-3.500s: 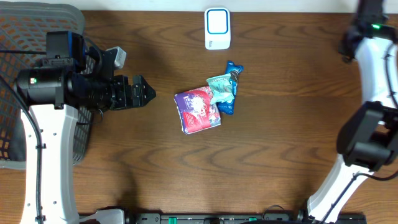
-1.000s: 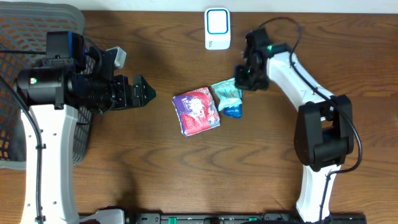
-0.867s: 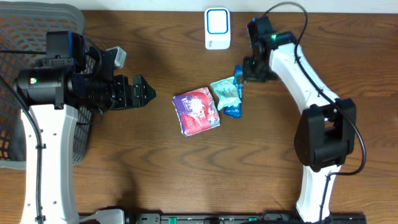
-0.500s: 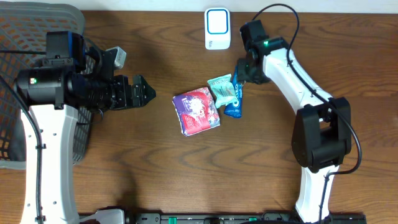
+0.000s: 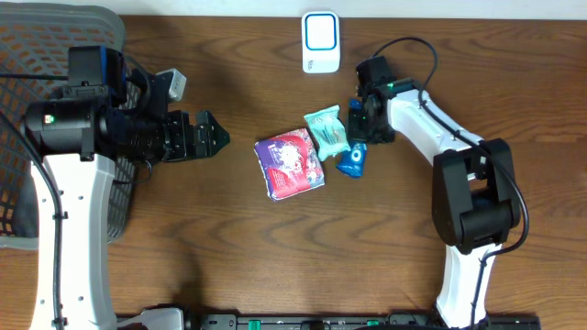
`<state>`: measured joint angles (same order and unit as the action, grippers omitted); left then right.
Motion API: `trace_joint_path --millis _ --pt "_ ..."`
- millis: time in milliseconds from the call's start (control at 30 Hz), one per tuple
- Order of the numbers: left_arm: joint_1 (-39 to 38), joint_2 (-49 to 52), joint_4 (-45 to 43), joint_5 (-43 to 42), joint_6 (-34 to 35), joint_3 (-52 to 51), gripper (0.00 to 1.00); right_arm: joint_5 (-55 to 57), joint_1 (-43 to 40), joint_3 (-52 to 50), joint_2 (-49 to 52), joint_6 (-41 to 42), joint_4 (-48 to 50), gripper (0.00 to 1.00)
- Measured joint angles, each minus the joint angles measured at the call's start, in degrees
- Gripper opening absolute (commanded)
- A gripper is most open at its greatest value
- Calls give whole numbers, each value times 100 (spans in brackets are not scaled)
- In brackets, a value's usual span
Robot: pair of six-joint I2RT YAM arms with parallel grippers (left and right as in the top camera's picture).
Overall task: Scan the item barcode
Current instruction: 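Lift the Oreo pack toward the scanner and hold it up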
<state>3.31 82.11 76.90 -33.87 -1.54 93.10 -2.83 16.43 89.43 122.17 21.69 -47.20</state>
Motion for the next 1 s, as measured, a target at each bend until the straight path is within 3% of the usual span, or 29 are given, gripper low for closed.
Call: trace_joint_path --millis 200,400,700,1000 --pt "0 0 4 -2 0 2 98 1204 -9 968 -44 -155 -999 1" --pt "0 0 2 -2 2 0 98 2100 114 1279 -297 -271 -1187 1" --pt "0 0 2 0 0 0 98 2135 120 188 -297 -308 -933 1" --pt "0 0 2 -2 2 0 98 4059 249 -151 -286 -13 -1534 1"
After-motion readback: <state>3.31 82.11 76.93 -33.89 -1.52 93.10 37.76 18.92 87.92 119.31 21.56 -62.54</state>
